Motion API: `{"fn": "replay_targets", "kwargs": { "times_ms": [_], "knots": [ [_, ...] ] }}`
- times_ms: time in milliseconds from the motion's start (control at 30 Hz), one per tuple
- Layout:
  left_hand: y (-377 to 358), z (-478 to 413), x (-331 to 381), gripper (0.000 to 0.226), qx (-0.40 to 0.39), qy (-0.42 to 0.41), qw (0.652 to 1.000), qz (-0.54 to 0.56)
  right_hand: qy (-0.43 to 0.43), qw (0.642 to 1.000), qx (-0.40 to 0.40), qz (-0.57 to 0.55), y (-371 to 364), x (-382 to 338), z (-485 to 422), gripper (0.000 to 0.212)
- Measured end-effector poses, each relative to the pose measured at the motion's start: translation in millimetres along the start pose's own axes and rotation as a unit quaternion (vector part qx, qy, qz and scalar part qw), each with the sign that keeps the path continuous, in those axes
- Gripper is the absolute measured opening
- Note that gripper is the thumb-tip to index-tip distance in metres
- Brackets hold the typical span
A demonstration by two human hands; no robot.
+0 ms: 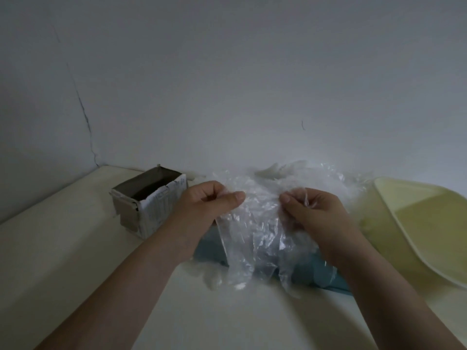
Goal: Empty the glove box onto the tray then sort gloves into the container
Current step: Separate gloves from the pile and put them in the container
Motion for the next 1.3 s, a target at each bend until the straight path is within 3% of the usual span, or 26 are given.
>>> {"fn": "replay_targets", "kwargs": {
  "times_ms": [100,167,267,333,400,500,600,700,833,1033,1100,1200,1300],
  "knots": [
    [5,0,3,0.062,0.012,0.003,1.0,-0.027,-0.003,0.999,0.034,-0.034,1,0,-1,0.015],
    [5,2,5,0.056,0.021,0.011,0.999,-0.024,-0.024,0.996,0.053,-0.068,2,1,-4,0.012],
    [12,-1,5,0.03,0.16,0.009,0.987,0.026,-0.067,0.99,0.082,-0.093,6,5,-9,0.015],
    [16,-2,5,0.03,0.217,0.012,0.974,0.062,-0.074,0.992,0.073,-0.069,3,6,-6,0.015],
    [13,-3,6,0.041,0.171,0.038,0.984,0.037,-0.062,0.995,0.051,-0.059,-2,6,-3,0.015],
    [2,2,4,0.059,-0.004,0.075,0.997,-0.024,-0.039,0.996,0.032,-0.076,-7,7,0,0.018],
    [-9,10,3,0.025,-0.078,0.085,0.993,0.01,-0.04,0.996,0.001,-0.079,-10,3,3,0.016],
    [-6,7,-1,0.007,-0.068,0.097,0.99,0.072,-0.036,0.997,0.011,-0.06,-9,3,3,0.016],
    [4,-2,1,0.007,-0.053,0.093,0.974,0.201,-0.02,0.998,0.053,-0.019,-2,7,-3,0.014],
    [16,-5,8,0.012,0.083,0.058,0.982,0.157,0.054,0.995,0.087,-0.009,7,-1,-5,0.017],
    [21,-3,15,0.012,0.123,0.032,0.982,0.136,0.077,0.995,0.025,-0.063,13,-14,-3,0.011],
    [22,4,27,0.014,0.13,-0.016,0.988,0.085,0.071,0.979,-0.14,-0.128,20,-34,8,0.042],
    [19,13,37,0.013,0.141,-0.059,0.988,0.027,0.056,0.973,-0.212,-0.075,21,-44,21,0.059]
  ]
}}
Point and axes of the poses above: each hand's wrist, its own z-axis away from the middle knuckle, its own y-axis out of the back of the hand, x = y × z, the point moved 3 cm from there along -z, towards the middle knuckle, and after that the axes turned 6 degrees about x, right-handed, at the moved point
